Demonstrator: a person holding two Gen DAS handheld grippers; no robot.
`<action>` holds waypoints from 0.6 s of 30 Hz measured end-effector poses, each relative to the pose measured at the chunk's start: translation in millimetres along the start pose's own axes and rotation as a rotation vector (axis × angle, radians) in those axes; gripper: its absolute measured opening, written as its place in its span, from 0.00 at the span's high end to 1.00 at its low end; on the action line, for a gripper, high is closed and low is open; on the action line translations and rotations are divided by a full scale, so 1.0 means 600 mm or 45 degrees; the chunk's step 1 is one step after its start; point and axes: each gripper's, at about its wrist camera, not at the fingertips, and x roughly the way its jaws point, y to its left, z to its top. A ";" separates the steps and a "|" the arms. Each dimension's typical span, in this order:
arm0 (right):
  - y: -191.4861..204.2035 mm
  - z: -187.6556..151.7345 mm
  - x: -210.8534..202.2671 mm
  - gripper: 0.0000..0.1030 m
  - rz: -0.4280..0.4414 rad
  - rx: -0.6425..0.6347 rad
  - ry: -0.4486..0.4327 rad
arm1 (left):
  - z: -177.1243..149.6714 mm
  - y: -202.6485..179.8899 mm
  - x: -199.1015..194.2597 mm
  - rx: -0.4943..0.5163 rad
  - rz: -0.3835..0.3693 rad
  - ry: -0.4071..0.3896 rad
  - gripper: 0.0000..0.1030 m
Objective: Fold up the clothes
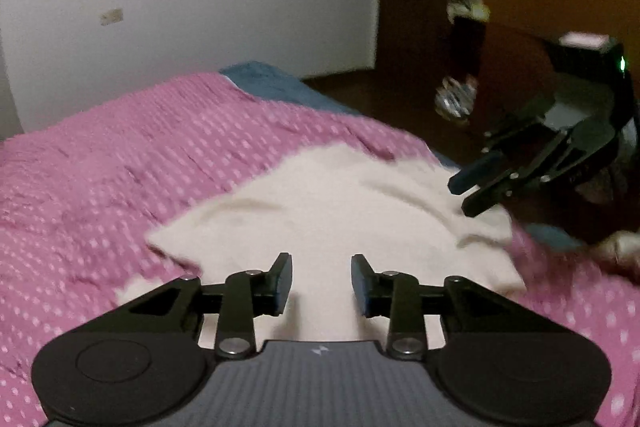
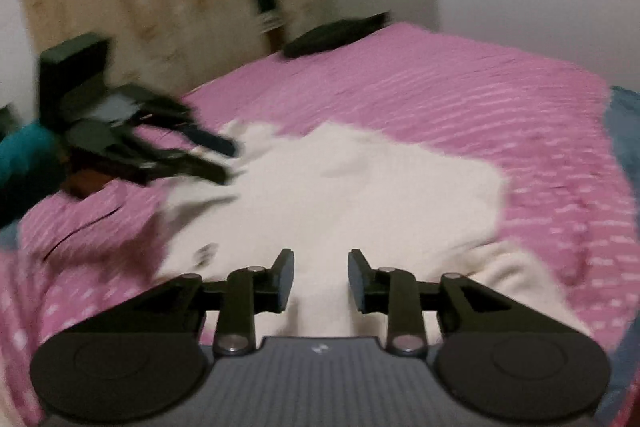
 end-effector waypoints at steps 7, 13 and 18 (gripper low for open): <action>-0.055 -0.023 0.049 0.70 -0.173 0.102 0.127 | -0.041 0.025 0.076 -0.119 0.048 0.144 0.65; -0.037 -0.059 0.103 0.70 -0.272 0.030 0.180 | -0.122 0.026 0.142 -0.167 0.080 0.197 0.64; -0.019 -0.082 0.089 0.70 -0.316 -0.021 0.079 | -0.110 0.042 0.125 -0.200 0.011 0.170 0.64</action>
